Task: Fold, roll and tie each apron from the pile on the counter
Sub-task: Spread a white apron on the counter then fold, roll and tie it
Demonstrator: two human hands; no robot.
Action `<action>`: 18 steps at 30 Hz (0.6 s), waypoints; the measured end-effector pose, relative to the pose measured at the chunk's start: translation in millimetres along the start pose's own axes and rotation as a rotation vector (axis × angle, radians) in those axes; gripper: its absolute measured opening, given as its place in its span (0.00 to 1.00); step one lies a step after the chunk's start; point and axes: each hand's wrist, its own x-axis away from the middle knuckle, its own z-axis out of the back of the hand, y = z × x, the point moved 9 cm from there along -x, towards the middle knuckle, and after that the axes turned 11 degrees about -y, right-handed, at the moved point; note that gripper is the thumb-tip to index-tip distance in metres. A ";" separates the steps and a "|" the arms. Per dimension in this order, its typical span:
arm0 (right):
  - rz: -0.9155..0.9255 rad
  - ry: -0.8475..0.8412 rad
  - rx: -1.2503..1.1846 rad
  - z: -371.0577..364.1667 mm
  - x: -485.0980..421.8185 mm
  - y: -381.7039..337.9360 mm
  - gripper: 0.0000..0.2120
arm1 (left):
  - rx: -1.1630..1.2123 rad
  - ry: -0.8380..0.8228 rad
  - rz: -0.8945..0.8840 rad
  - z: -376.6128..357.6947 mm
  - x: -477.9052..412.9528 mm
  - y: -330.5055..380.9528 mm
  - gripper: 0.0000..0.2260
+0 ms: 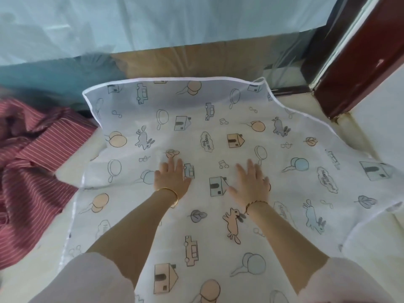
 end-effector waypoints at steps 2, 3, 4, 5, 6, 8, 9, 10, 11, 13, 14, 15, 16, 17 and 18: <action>0.075 0.285 0.038 12.1 25.1 -11.6 0.25 | 0.124 -0.026 -0.025 2.5 -2.0 -5.1 0.29; 0.103 0.360 0.037 10.7 42.8 -14.6 0.21 | 0.185 -0.021 -0.044 2.4 3.5 -5.2 0.29; 0.127 0.380 0.040 7.6 50.0 -19.4 0.18 | 0.234 0.006 -0.057 5.3 5.6 -7.6 0.28; 0.124 0.311 0.034 -1.9 54.8 -19.5 0.14 | 0.266 0.044 -0.075 6.3 13.2 -6.4 0.27; 0.112 0.208 0.027 -13.5 58.9 -18.0 0.12 | 0.288 0.086 -0.103 6.8 24.7 -2.9 0.26; 0.106 0.021 0.020 -34.9 58.9 -9.4 0.11 | 0.363 0.115 -0.214 4.2 49.8 12.7 0.21; 0.125 -0.026 0.005 -39.2 61.9 -5.8 0.12 | 0.410 0.085 -0.285 -0.9 64.4 23.6 0.17; 0.155 -0.051 -0.028 -40.1 65.9 -4.8 0.13 | 0.433 0.049 -0.359 -6.2 80.4 36.2 0.14; 0.180 -0.067 -0.072 -39.7 69.8 -4.4 0.15 | 0.409 0.016 -0.423 -12.6 95.1 49.2 0.11; 0.205 -0.039 -0.150 -34.9 83.3 -4.1 0.16 | 0.312 -0.011 -0.494 -26.7 121.2 68.4 0.09; 0.218 0.000 -0.164 -33.7 93.5 -5.1 0.16 | 0.278 -0.019 -0.505 -33.4 133.3 74.6 0.08; 0.238 0.039 -0.146 -37.7 113.4 -5.6 0.16 | 0.264 -0.026 -0.501 -44.5 152.8 79.8 0.08; 0.254 0.078 -0.133 -37.8 120.5 -7.2 0.15 | 0.249 -0.030 -0.493 -47.0 157.3 81.2 0.08; 0.268 0.092 -0.124 -46.0 133.1 -5.9 0.15 | 0.227 -0.044 -0.491 -55.5 168.5 83.5 0.09; 0.270 0.103 -0.128 -52.5 142.8 -3.7 0.14 | 0.182 -0.065 -0.497 -62.8 178.3 86.6 0.10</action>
